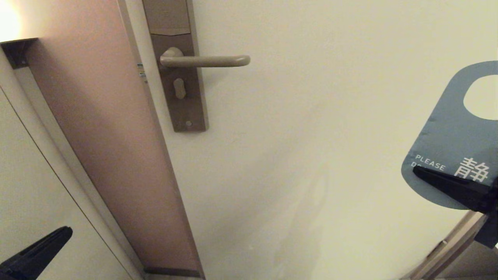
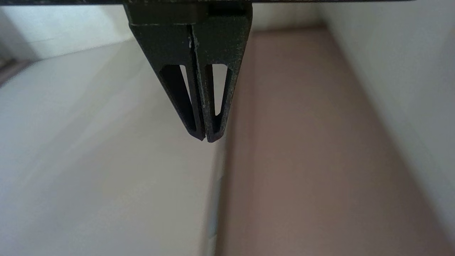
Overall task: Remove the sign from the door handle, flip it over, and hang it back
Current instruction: Hang the sign back with the other side facing out
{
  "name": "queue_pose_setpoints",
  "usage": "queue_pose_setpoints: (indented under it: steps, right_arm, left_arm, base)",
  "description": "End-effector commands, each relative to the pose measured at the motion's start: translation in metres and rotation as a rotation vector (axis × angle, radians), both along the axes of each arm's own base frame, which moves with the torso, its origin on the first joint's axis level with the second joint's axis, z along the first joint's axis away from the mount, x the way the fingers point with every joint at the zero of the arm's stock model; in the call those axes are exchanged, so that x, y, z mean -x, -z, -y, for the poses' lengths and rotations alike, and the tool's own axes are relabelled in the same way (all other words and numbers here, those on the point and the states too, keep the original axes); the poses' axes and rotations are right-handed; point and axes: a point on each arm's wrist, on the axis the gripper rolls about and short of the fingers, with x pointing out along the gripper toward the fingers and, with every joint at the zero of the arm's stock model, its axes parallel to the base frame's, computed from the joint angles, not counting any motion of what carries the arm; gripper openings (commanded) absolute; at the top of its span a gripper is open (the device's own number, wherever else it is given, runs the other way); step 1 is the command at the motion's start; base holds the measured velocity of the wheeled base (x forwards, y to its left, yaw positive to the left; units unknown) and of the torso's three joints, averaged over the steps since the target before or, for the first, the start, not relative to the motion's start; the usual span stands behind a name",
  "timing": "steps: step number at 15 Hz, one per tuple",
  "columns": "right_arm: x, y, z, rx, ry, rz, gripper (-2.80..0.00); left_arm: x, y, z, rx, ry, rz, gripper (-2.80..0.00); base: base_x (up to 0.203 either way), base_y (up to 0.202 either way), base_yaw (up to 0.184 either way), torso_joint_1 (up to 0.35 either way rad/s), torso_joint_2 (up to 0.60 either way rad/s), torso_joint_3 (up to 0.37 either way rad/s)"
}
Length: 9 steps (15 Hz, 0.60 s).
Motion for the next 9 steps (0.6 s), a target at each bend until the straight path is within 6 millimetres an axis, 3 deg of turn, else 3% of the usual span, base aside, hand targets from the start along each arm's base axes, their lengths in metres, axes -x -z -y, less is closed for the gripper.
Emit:
queue_pose_setpoints:
  steps: [1, 4, 9]
  right_arm:
    - [0.003, -0.001, 0.001, -0.003, 0.003, 0.011, -2.8]
    - [0.004, 0.0, 0.002, -0.002, 0.008, 0.013, -2.8]
    - [0.01, 0.005, 0.004, 0.001, 0.007, 0.01, -2.8]
  left_arm:
    - [0.021, 0.007, -0.001, -0.006, -0.034, 0.036, -2.8]
    - [0.036, 0.028, -0.004, -0.054, -0.188, -0.071, -2.8]
    - [0.063, 0.047, -0.003, -0.103, -0.19, -0.033, -2.8]
  base:
    - [0.0, 0.0, 0.0, 0.0, 0.0, 0.0]
    - [0.0, 0.0, 0.0, 0.0, 0.0, 0.0]
    - [0.0, 0.0, 0.0, 0.0, 0.0, 0.0]
